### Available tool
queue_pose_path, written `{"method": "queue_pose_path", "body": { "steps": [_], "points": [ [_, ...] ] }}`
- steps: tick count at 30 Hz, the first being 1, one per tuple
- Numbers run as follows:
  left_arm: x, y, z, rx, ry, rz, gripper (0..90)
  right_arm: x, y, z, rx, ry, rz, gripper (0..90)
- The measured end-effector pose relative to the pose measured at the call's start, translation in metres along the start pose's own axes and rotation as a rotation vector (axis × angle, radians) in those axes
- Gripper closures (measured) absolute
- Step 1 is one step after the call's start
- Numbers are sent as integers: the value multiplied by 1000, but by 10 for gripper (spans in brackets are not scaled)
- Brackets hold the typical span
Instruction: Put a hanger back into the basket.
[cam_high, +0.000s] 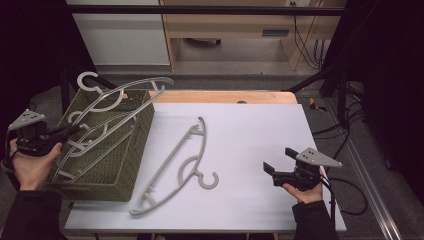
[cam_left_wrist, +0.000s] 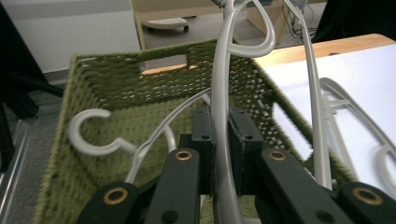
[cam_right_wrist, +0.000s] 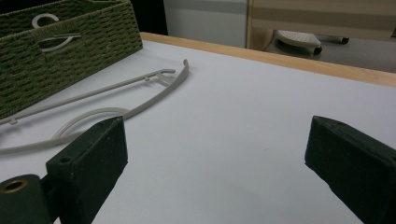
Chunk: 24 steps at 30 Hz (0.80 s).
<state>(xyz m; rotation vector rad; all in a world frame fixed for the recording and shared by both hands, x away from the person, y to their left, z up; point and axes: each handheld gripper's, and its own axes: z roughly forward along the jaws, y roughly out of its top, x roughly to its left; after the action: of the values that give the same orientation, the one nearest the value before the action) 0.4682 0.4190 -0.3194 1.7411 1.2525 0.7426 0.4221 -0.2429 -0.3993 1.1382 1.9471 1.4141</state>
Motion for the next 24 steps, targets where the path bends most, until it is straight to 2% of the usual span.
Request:
{"method": "queue_pose_path", "body": {
  "steps": [1,2,4,5,8,9,16,24],
  "points": [
    [0,0,0,0,0,0,818,0,0,0,0,0,0,59],
    [7,-4,0,6,6,-5,817,0,0,1,1,-2,2,59],
    [10,-5,0,8,12,-5,818,0,0,1,4,0,4,59],
    [16,-9,0,15,22,-13,817,0,0,1,4,0,3,59],
    [23,-13,0,18,30,-28,817,0,-1,1,5,-3,3,59],
    [28,-16,-1,28,37,-32,817,0,-1,1,7,-5,4,59],
    [40,-25,-5,42,51,-43,817,-1,-1,2,6,-5,-7,59],
    [55,-30,-20,33,52,-48,817,-1,-2,2,9,-5,-4,59]
  ]
}}
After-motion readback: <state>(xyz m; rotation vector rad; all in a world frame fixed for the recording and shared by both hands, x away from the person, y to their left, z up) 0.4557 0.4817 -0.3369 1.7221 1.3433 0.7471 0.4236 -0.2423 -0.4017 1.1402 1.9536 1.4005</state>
